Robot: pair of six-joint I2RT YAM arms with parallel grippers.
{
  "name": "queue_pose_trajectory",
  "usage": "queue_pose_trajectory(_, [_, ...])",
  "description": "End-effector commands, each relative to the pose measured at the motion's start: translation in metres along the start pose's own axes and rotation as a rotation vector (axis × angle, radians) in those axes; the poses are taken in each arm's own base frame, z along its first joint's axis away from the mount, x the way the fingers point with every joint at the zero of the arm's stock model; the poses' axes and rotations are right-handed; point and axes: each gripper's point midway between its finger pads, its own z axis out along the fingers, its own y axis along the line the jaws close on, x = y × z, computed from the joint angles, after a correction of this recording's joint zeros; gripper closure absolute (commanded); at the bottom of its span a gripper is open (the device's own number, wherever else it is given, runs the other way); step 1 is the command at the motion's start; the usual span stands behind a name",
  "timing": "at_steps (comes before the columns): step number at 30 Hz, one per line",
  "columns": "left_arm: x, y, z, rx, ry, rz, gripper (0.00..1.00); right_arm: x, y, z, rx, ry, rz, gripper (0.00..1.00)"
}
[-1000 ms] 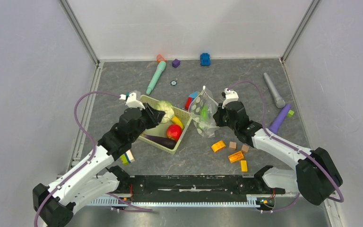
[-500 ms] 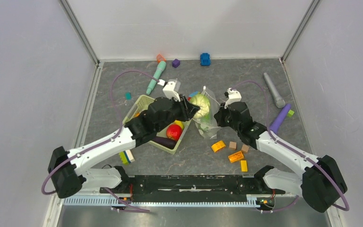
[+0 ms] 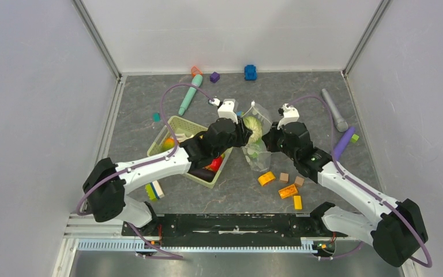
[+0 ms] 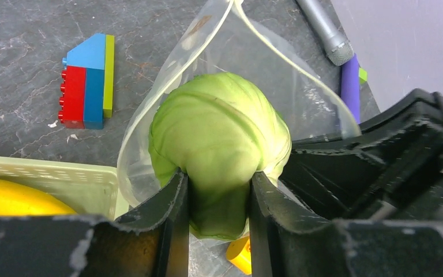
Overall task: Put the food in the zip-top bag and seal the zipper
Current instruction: Place the fake vegetable in the zipper food storage bag.
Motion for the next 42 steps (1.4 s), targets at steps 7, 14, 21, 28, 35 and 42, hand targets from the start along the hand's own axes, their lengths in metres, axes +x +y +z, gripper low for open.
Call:
queue_pose_trajectory(7, [-0.024,-0.018,0.024,-0.004,-0.090,-0.023,0.98,-0.036,0.029,-0.013,-0.133,-0.131,0.029,0.93])
queue_pose_trajectory(14, [-0.010,-0.007,0.049,-0.105,-0.068,-0.051,0.98,-0.025,0.037,-0.019,-0.214,-0.124,0.005,0.97])
queue_pose_trajectory(21, [0.001,0.004,0.078,-0.233,-0.050,-0.060,0.98,-0.022,0.055,-0.033,-0.338,-0.131,-0.038,0.97])
queue_pose_trajectory(28, [-0.013,0.027,0.092,-0.380,-0.144,-0.068,0.98,-0.014,0.039,-0.038,-0.260,-0.085,-0.102,0.97])
queue_pose_trajectory(35, [-0.033,0.047,0.107,-0.421,-0.214,-0.151,0.97,-0.011,0.008,-0.044,-0.104,-0.061,-0.156,0.96])
queue_pose_trajectory(42, [-0.031,0.028,0.118,-0.310,-0.173,-0.130,0.43,-0.011,-0.008,-0.032,-0.014,-0.063,-0.173,0.96])
